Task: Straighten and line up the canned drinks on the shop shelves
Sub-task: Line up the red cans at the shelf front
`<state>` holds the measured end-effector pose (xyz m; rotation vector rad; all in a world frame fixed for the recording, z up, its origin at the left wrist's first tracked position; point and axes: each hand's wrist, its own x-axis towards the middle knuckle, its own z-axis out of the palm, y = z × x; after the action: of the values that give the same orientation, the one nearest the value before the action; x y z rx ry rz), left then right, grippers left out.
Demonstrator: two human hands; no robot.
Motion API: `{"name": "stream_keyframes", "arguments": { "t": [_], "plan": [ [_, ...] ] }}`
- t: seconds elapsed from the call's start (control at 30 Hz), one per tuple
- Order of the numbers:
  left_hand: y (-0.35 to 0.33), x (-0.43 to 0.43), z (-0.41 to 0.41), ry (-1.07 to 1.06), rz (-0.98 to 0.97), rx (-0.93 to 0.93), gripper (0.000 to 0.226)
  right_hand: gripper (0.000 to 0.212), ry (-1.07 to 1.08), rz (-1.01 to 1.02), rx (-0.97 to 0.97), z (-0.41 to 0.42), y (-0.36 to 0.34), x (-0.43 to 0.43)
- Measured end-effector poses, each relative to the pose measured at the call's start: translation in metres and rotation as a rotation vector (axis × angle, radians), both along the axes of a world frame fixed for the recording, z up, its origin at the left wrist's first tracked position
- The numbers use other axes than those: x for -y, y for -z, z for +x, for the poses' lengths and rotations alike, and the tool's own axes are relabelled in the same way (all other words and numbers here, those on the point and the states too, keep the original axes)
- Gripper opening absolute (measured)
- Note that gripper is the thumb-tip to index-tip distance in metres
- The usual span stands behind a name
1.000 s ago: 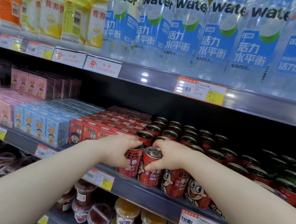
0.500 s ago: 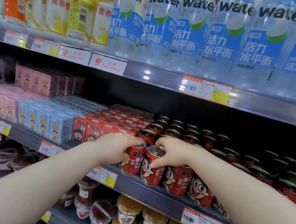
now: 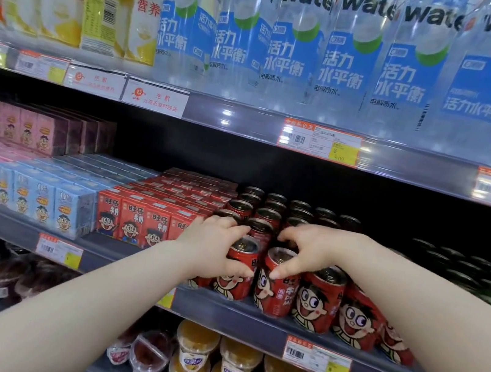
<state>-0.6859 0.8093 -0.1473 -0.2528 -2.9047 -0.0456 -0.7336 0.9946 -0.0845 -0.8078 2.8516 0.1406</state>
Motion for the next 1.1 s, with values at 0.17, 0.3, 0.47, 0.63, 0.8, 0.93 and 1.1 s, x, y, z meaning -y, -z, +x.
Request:
{"name": "stream_keyframes", "arguments": {
  "t": [0.17, 0.3, 0.47, 0.63, 0.8, 0.93, 1.1],
  "plan": [
    [-0.001, -0.002, -0.005, 0.031, -0.035, 0.065, 0.069, 0.077, -0.059, -0.11, 0.081, -0.004, 0.011, -0.004],
    [0.002, 0.001, -0.005, 0.043, -0.037, 0.031, 0.07, 0.082, -0.055, -0.164, 0.107, -0.003, 0.011, -0.007],
    [-0.001, -0.006, -0.003, -0.016, 0.004, 0.03, 0.084, 0.08, 0.052, -0.132, 0.014, 0.0, -0.004, -0.04],
    [-0.007, -0.041, -0.006, 0.14, 0.044, -0.056, 0.085, 0.076, 0.08, 0.029, -0.013, 0.005, 0.005, -0.055],
    [-0.003, -0.061, -0.013, 0.216, 0.005, 0.071, 0.077, 0.078, 0.055, -0.149, 0.051, 0.008, 0.001, -0.069],
    [-0.011, -0.071, -0.016, 0.203, 0.065, -0.001, 0.09, 0.084, 0.189, -0.117, 0.045, 0.009, -0.013, -0.104],
    [-0.007, -0.105, -0.022, 0.342, -0.005, 0.01, 0.084, 0.082, 0.194, 0.085, -0.06, 0.008, 0.002, -0.119]
  ]
}}
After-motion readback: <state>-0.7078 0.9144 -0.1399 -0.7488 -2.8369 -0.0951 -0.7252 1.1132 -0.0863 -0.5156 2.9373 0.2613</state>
